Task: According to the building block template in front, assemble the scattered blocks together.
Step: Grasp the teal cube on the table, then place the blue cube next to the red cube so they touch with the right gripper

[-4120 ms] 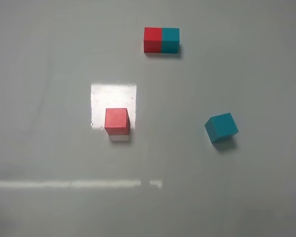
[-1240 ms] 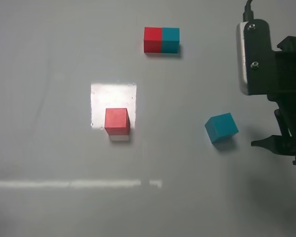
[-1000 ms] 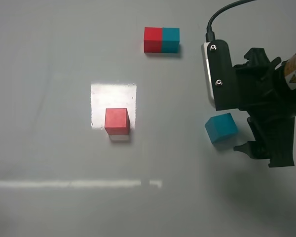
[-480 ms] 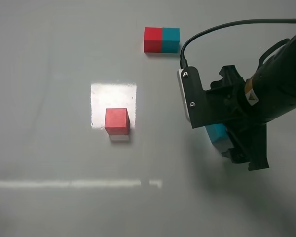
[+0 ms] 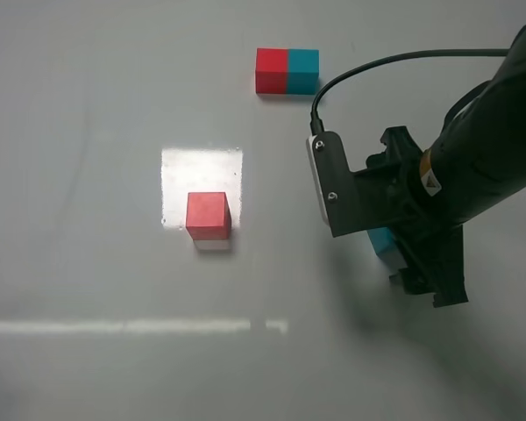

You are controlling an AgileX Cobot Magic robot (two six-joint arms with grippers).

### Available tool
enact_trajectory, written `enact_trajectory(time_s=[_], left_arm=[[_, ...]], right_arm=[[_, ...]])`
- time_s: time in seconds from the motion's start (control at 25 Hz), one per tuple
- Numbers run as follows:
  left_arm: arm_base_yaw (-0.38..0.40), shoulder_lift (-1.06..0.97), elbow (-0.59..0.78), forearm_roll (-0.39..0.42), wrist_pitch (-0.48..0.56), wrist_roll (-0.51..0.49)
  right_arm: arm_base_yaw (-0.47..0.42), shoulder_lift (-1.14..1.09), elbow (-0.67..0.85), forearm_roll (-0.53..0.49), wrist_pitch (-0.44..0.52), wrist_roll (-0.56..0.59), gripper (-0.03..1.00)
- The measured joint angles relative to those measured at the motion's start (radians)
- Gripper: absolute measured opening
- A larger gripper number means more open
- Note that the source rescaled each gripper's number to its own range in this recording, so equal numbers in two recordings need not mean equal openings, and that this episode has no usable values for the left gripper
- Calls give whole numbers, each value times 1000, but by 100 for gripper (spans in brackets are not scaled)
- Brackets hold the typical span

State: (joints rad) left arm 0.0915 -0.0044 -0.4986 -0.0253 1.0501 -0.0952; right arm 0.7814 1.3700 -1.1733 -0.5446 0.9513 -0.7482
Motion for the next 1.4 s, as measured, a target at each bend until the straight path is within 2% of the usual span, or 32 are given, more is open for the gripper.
enact_trajectory(time_s=[0.28, 0.44, 0.56, 0.64, 0.84, 1.0, 1.16, 1.4], left_arm=[[0, 0, 0, 0, 0, 1], [0, 0, 0, 0, 0, 1], [0, 0, 0, 0, 0, 1], [0, 0, 0, 0, 0, 1], [0, 0, 0, 0, 0, 1], [0, 0, 0, 0, 0, 1], [0, 0, 0, 0, 0, 1], [0, 0, 0, 0, 0, 1]], right_arm=[[0, 6, 0, 0, 0, 3, 68], [0, 22, 0, 1, 0, 5, 48], [0, 22, 0, -1, -2, 11, 27], [0, 22, 0, -12, -3, 14, 2], [0, 22, 0, -18, -3, 32, 0], [0, 21, -1, -18, 2, 96, 0], [10, 21, -82, 41, 92, 156, 0], [114, 62, -262, 55, 190, 256, 0]])
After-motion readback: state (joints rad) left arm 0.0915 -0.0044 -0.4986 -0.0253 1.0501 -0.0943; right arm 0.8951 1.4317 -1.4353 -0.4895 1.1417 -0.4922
